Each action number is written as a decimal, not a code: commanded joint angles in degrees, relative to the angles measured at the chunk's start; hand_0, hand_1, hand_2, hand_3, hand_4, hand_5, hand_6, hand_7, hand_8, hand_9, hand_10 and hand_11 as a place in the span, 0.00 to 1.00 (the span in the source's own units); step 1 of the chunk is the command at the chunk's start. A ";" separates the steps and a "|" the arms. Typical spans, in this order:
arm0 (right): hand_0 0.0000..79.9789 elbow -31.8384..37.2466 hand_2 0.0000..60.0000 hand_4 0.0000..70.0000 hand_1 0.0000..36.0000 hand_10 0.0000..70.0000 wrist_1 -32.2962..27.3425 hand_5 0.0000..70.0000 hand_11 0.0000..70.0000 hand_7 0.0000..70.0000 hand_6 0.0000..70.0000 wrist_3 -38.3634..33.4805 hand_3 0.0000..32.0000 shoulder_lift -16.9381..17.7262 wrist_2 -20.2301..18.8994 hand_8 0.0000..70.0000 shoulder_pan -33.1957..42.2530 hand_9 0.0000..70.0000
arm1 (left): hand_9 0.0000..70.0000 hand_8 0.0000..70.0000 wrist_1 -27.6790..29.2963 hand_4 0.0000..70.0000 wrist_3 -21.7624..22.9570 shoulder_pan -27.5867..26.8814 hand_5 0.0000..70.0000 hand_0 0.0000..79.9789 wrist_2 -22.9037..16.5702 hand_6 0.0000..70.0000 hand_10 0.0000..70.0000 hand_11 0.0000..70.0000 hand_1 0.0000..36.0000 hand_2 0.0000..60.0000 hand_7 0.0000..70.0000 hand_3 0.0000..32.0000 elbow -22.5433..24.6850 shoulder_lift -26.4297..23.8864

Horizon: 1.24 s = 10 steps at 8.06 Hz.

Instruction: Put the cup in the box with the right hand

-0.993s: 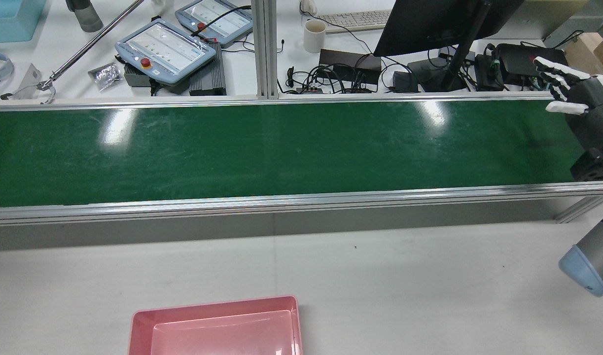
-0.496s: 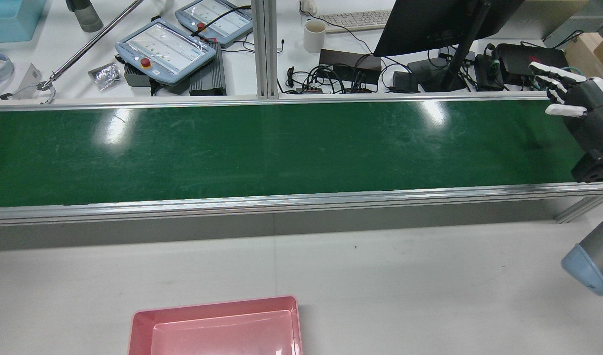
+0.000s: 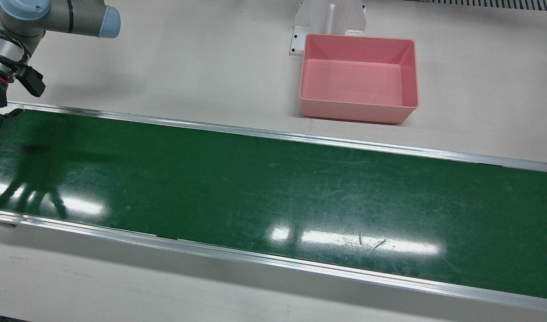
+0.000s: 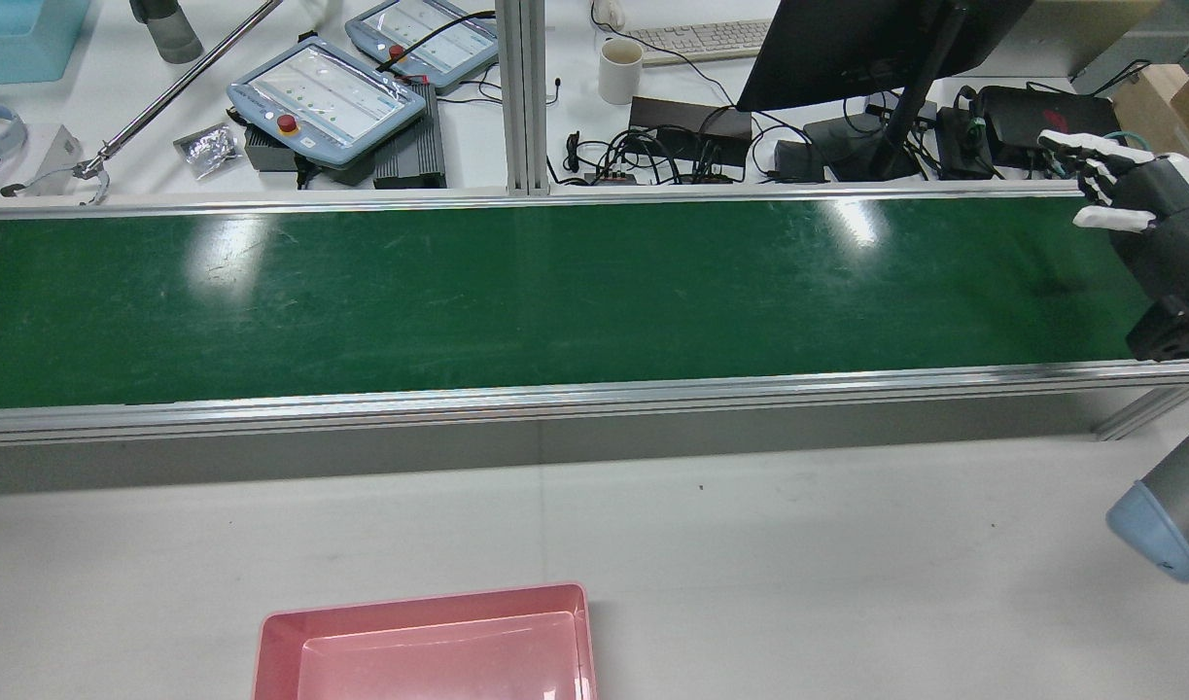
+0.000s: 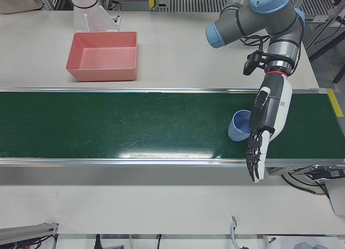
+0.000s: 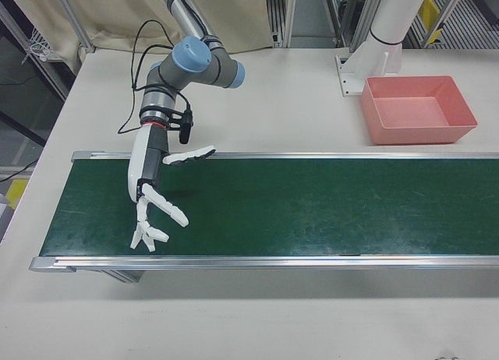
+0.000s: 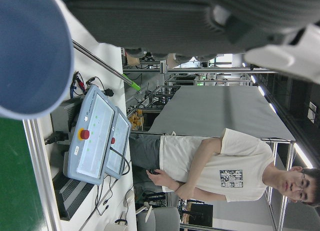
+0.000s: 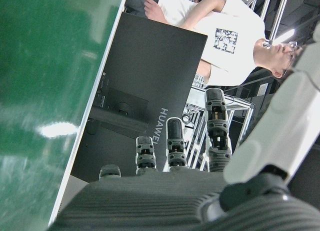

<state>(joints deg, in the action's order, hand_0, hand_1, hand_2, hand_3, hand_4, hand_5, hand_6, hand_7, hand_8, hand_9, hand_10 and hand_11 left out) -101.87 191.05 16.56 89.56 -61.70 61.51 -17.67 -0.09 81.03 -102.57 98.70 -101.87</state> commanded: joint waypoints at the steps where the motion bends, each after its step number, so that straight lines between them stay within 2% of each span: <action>1: 0.57 0.26 0.00 0.45 0.04 0.00 0.03 0.03 0.00 0.59 0.10 0.14 0.22 0.00 0.00 0.12 -0.25 0.27 | 0.00 0.00 0.00 0.00 0.00 0.00 0.00 0.00 0.00 0.00 0.00 0.00 0.00 0.00 0.00 0.00 0.00 0.00; 2: 0.57 0.27 0.00 0.48 0.04 0.00 0.03 0.02 0.00 0.60 0.10 0.23 0.16 -0.26 0.00 0.13 -0.43 0.28 | 0.00 0.00 0.00 0.00 0.00 0.00 0.00 0.00 0.00 0.00 0.00 0.00 0.00 0.00 0.00 0.00 0.00 0.00; 5: 0.57 0.53 0.00 0.52 0.03 0.00 -0.06 0.02 0.00 0.63 0.11 1.20 0.12 -1.84 0.00 0.13 -0.51 0.28 | 0.00 0.00 0.00 0.00 0.00 0.00 0.00 0.00 0.00 0.00 0.00 0.00 0.00 0.00 0.00 0.00 0.00 0.00; 7: 0.56 1.40 0.00 0.54 0.02 0.00 -0.06 0.02 0.00 0.64 0.11 3.12 0.08 -4.56 0.00 0.13 -0.69 0.28 | 0.00 0.00 0.00 0.00 0.00 0.00 0.00 0.00 0.00 0.00 0.00 0.00 0.00 0.00 0.00 0.00 -0.09 0.00; 8: 0.56 4.45 0.00 0.56 0.02 0.00 -0.06 0.02 0.00 0.65 0.11 3.57 0.06 -7.10 0.00 0.13 -1.04 0.28 | 0.00 0.00 0.00 0.00 0.00 0.00 0.00 0.00 0.00 0.00 0.00 0.00 0.00 0.00 0.00 0.00 -0.09 0.00; 9: 0.56 5.88 0.00 0.59 0.02 0.00 -0.06 0.02 0.00 0.67 0.12 3.57 0.06 -8.17 0.00 0.13 -1.56 0.29 | 0.00 0.00 0.00 0.00 0.00 0.00 0.00 0.00 0.00 0.00 0.00 0.00 0.00 0.00 0.00 0.00 -0.09 0.00; 10: 0.56 6.07 0.00 0.56 0.02 0.00 -0.06 0.02 0.00 0.65 0.11 3.83 0.08 -8.44 0.08 0.13 -1.74 0.28 | 0.00 0.00 0.00 0.00 0.00 0.00 0.00 0.00 0.00 0.00 0.00 0.00 0.00 0.00 0.00 0.00 -0.09 0.00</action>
<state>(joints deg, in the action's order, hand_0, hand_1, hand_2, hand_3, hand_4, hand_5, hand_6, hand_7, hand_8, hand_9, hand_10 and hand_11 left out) -97.80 190.99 19.82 82.98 -61.70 60.37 -17.67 -0.09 81.03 -102.57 98.62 -101.87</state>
